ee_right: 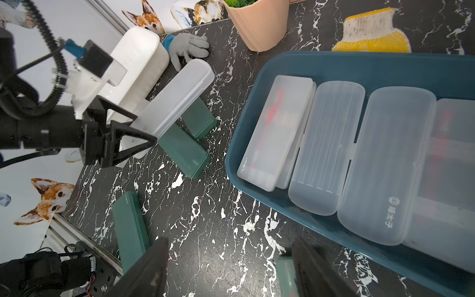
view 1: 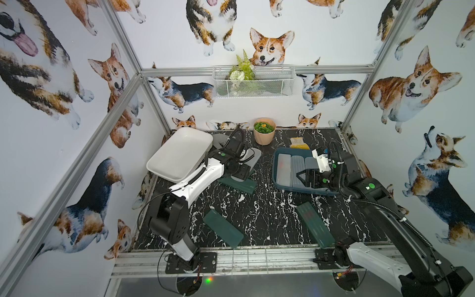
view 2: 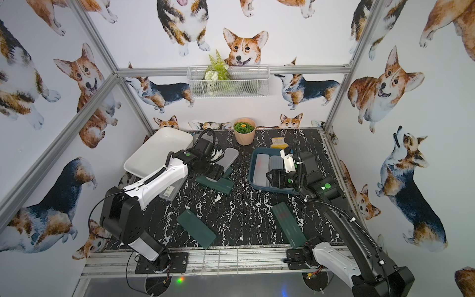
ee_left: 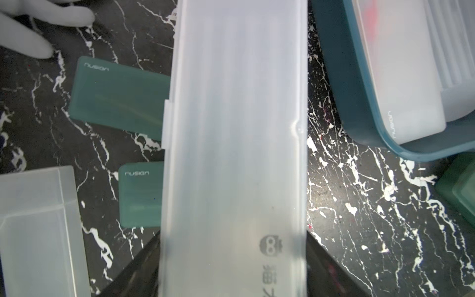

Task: Place the pencil cases by color into the storage box
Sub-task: Pick up the pencil case from the center of the board.

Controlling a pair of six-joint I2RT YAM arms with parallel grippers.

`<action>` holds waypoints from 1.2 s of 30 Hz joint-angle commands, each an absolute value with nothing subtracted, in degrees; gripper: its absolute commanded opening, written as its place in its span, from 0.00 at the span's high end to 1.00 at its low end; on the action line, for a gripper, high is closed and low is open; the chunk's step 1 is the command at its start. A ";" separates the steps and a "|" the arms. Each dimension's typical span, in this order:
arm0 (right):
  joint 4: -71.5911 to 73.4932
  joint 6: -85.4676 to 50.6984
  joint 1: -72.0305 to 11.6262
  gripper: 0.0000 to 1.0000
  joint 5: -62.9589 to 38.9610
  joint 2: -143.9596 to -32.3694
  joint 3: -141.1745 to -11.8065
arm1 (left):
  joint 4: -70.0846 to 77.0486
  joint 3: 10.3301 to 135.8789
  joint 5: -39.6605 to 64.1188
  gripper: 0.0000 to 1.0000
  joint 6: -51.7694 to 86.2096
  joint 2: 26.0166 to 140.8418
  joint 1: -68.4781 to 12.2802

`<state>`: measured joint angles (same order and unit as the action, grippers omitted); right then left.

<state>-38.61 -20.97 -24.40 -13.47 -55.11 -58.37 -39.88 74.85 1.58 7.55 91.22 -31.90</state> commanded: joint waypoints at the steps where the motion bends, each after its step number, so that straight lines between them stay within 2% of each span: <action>1: -35.06 -21.62 -25.36 0.24 -12.66 -55.84 -58.44 | -35.52 71.38 -2.00 0.44 17.13 86.66 -33.76; 10: -32.70 -23.05 -31.24 0.24 -9.42 -58.18 -58.82 | -34.36 67.32 -10.09 0.44 27.08 83.10 -42.28; 25: -31.83 -27.16 -31.14 0.24 -7.46 -57.22 -56.64 | -34.28 71.54 -11.69 0.44 26.32 85.22 -47.29; 30: -33.47 -28.75 -28.34 0.24 -7.03 -55.80 -56.40 | -34.44 76.47 -10.76 0.44 24.89 89.30 -47.64; 36: -37.85 -28.64 -24.20 0.24 -5.02 -52.53 -55.59 | -38.04 88.50 -8.92 0.44 24.30 98.68 -47.66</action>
